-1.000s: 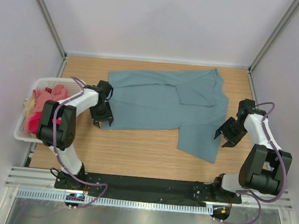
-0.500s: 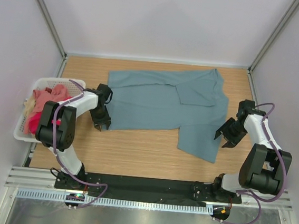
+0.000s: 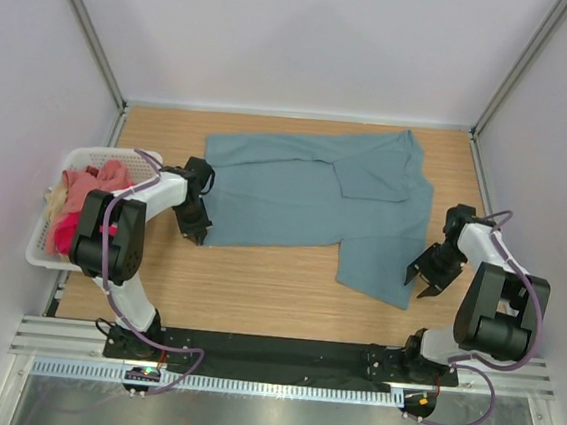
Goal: Fold and stack the t-shirts
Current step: Fold the tshirt
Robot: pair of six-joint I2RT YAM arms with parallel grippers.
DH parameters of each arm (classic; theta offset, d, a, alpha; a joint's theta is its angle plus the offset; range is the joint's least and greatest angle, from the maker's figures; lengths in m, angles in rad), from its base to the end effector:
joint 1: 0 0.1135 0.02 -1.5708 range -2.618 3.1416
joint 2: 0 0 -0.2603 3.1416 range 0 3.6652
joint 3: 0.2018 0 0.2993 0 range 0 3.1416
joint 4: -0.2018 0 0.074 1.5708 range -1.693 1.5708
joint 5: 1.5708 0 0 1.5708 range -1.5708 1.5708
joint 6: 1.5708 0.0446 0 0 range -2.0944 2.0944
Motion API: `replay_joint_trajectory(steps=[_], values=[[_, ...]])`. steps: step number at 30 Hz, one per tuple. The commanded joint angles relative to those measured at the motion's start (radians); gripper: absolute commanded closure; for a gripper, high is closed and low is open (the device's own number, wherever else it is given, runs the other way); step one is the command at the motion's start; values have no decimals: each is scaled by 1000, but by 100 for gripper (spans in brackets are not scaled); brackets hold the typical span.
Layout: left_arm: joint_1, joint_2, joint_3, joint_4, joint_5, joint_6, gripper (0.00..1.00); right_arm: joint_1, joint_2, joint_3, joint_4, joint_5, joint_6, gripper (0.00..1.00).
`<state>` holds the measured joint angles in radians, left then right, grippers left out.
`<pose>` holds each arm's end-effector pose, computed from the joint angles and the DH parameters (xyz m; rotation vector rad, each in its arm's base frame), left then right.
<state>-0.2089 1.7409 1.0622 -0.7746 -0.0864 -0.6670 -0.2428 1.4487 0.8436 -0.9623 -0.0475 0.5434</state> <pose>0.3372 -0.0675 0.1150 -0.6882 2.9183 0.0426 0.2568 -0.0614 0.1359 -1.2015 -2.8977 -0.0745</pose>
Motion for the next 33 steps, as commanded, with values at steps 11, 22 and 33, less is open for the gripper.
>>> replay_joint_trajectory(steps=[11, 22, 33], values=[[5, -18, 21, 31, -30, 49, 100, 31, 71, -61, 17, 3, 36, 51], [5, -15, 31, 31, -24, 44, 100, 60, 79, -72, 26, 43, 81, 54], [5, -30, 28, 23, -27, 49, 100, 63, 72, -126, 117, 43, 145, 69]])
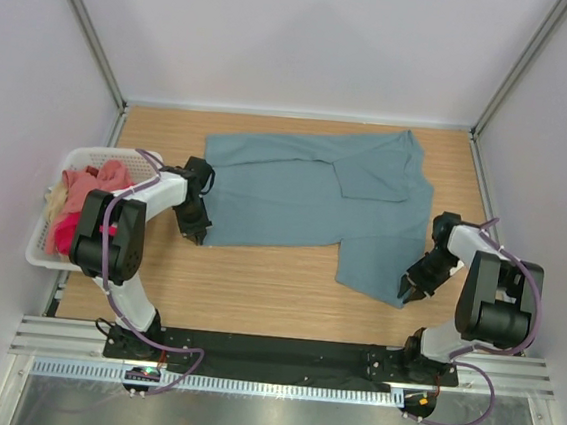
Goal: Fold and stack the t-shirts
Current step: Fold the tshirt
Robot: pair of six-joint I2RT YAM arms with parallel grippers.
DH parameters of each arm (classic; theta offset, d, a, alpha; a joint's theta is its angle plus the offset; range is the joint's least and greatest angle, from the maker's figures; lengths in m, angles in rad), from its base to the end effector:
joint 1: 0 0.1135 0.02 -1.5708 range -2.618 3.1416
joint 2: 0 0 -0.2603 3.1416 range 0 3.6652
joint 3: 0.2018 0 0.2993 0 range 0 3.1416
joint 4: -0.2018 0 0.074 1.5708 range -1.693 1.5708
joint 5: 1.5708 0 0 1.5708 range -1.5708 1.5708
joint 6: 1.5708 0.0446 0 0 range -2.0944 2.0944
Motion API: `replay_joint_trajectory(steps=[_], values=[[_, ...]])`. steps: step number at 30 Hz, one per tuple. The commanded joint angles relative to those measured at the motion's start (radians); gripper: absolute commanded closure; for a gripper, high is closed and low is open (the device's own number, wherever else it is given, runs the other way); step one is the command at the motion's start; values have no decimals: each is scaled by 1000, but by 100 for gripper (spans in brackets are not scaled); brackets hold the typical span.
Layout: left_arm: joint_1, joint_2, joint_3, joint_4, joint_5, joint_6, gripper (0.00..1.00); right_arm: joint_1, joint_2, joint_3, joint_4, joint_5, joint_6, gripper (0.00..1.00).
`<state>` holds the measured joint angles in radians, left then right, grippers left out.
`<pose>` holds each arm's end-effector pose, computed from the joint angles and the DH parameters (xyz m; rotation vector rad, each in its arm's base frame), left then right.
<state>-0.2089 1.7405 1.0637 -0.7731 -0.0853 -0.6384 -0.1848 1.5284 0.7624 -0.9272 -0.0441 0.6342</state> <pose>0.3377 -0.0677 0.1156 -0.6460 2.9257 0.0420 0.2436 -0.0435 0.0958 -1.2031 -2.7617 -0.0236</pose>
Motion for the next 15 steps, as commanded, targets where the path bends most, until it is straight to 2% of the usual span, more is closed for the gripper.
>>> replay_joint_trajectory(steps=[1, 2, 4, 6, 11, 15], values=[[5, -33, 27, 24, -28, 22, 100, 4, -16, -60, 94, 39, 64, 73], [5, -36, 25, 21, -31, 22, 100, 4, -30, -89, 117, 39, 76, 84], [5, -42, 25, 20, -34, 25, 100, 4, -79, -100, 113, 39, 84, 91], [5, -55, 21, 20, -37, 25, 100, 4, -128, -77, 87, 102, 71, 98], [5, -93, 12, 5, -42, 28, 100, 4, -197, 14, -43, 67, 45, 99], [5, -142, -16, -14, -50, 28, 100, 16, -250, 95, -154, 118, -10, 99]])
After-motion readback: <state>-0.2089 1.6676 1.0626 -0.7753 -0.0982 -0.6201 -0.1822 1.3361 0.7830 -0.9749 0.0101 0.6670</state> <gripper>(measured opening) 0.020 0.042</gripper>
